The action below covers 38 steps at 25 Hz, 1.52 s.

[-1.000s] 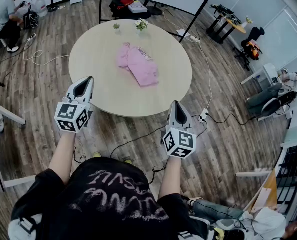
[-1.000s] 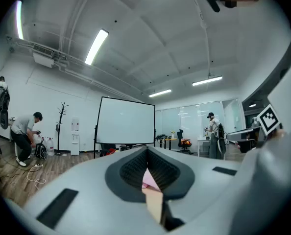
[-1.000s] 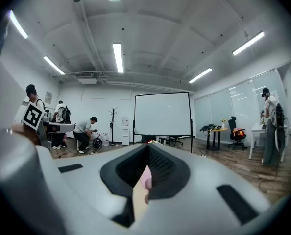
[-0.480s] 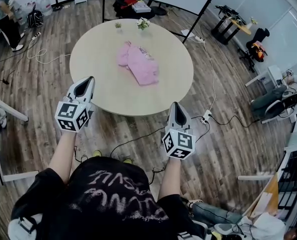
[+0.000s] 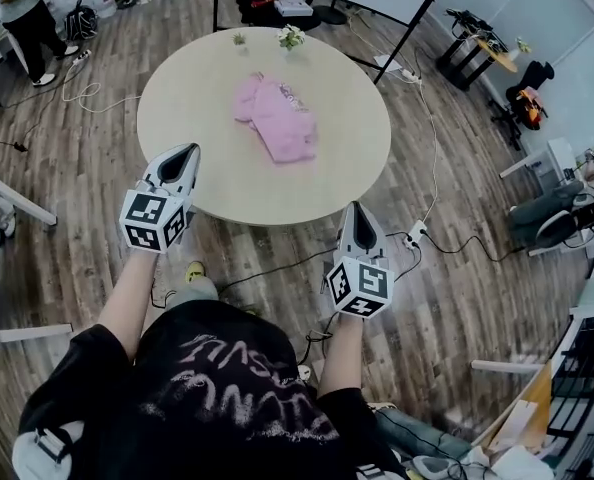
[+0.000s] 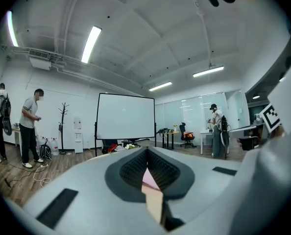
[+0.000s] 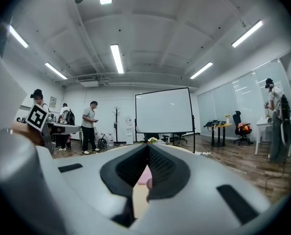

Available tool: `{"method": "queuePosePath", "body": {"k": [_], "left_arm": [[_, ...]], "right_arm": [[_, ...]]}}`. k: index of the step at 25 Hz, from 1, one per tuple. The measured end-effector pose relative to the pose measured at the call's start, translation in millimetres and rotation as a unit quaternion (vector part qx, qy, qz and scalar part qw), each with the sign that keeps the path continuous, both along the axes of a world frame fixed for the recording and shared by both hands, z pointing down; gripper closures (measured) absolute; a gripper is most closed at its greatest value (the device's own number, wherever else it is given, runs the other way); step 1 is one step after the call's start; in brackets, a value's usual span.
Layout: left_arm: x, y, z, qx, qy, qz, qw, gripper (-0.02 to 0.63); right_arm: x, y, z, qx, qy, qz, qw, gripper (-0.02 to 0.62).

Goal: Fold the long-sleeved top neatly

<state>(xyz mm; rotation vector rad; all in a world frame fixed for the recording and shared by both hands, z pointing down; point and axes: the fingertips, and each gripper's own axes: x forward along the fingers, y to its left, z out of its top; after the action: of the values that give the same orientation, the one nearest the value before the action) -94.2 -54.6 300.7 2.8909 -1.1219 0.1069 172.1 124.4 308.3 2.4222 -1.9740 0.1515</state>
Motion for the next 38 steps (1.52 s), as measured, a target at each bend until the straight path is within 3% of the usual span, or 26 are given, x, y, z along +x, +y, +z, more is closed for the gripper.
{"method": "queuePosePath", "body": {"k": [9,21,28,38], "left_arm": [[39,-50,19,-0.019,-0.012,-0.002,0.9998,0.600],[114,-202,87,-0.082,-0.041,0.016,0.9957,0.598],[157,-286,146,-0.129,-0.064,0.039,0.9888,0.598],[196,-342,245,-0.209,-0.113,0.062,0.9693,0.506]], "right_arm": [[33,-49,11,-0.010,-0.011,-0.009,1.000,0.591],[76,-167,55,-0.074,-0.021,0.001,0.997,0.591],[94,-232,90,-0.122,-0.029,0.021,0.992,0.591],[110,-297,138,-0.162,-0.049,0.014,0.985,0.591]]}}
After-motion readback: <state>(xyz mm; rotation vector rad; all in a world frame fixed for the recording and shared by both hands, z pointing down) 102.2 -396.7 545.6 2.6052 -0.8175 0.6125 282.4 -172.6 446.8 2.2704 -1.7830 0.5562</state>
